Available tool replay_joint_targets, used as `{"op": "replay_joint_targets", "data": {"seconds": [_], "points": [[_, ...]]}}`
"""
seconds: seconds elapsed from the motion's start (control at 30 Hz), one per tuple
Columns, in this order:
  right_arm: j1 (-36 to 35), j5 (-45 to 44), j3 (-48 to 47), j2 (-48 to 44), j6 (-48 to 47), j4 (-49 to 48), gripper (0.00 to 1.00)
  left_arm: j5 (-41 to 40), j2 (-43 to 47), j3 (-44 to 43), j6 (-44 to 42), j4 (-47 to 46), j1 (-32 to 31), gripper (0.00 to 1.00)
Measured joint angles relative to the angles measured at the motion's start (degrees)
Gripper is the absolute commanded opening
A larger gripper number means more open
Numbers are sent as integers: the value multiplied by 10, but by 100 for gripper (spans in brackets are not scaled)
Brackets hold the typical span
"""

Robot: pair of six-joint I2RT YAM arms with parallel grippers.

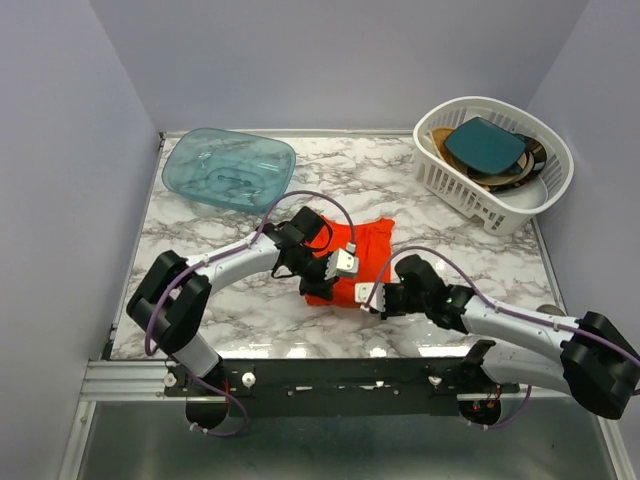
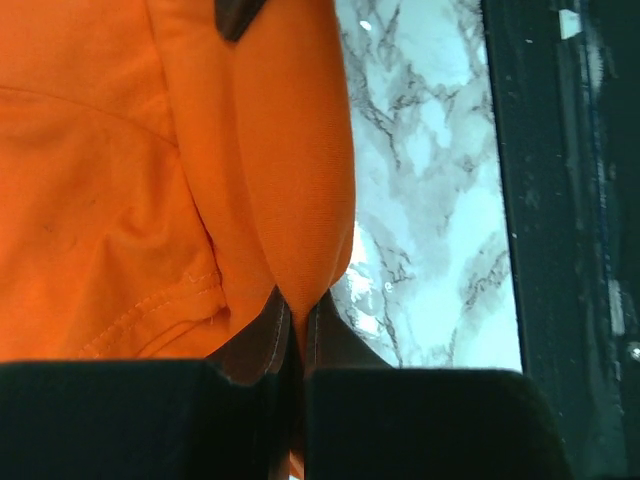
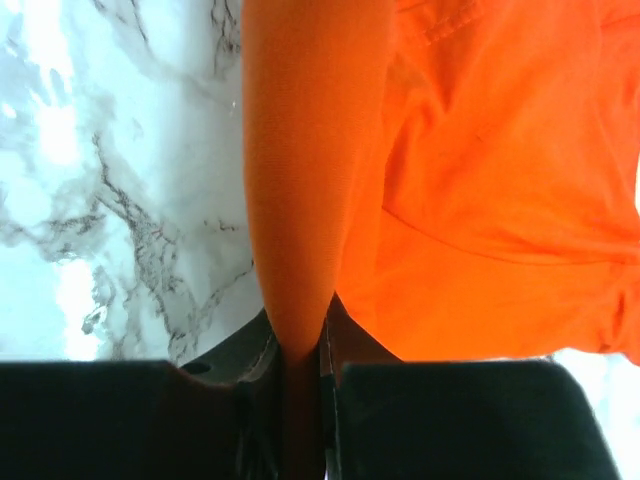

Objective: Roll the t-shirts
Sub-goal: Roll the T-shirt to the center of the board.

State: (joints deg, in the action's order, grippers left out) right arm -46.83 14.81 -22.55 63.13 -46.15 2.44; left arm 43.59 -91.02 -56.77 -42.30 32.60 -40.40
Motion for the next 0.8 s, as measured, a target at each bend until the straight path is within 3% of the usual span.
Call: {"op": "replay_joint_targets", "data": {"seconds": [0.33,0.63,0.8], "points": [[106,205,-137,42,2,242,10,80,-67,-99,-35,149,30,9],[215,338,-290,260,-90,407,8,124,-168,-169,-20,182,80,10],[238,373,-343,358,-137,480,8,130,-222,-214,-18,205,88,10]]}}
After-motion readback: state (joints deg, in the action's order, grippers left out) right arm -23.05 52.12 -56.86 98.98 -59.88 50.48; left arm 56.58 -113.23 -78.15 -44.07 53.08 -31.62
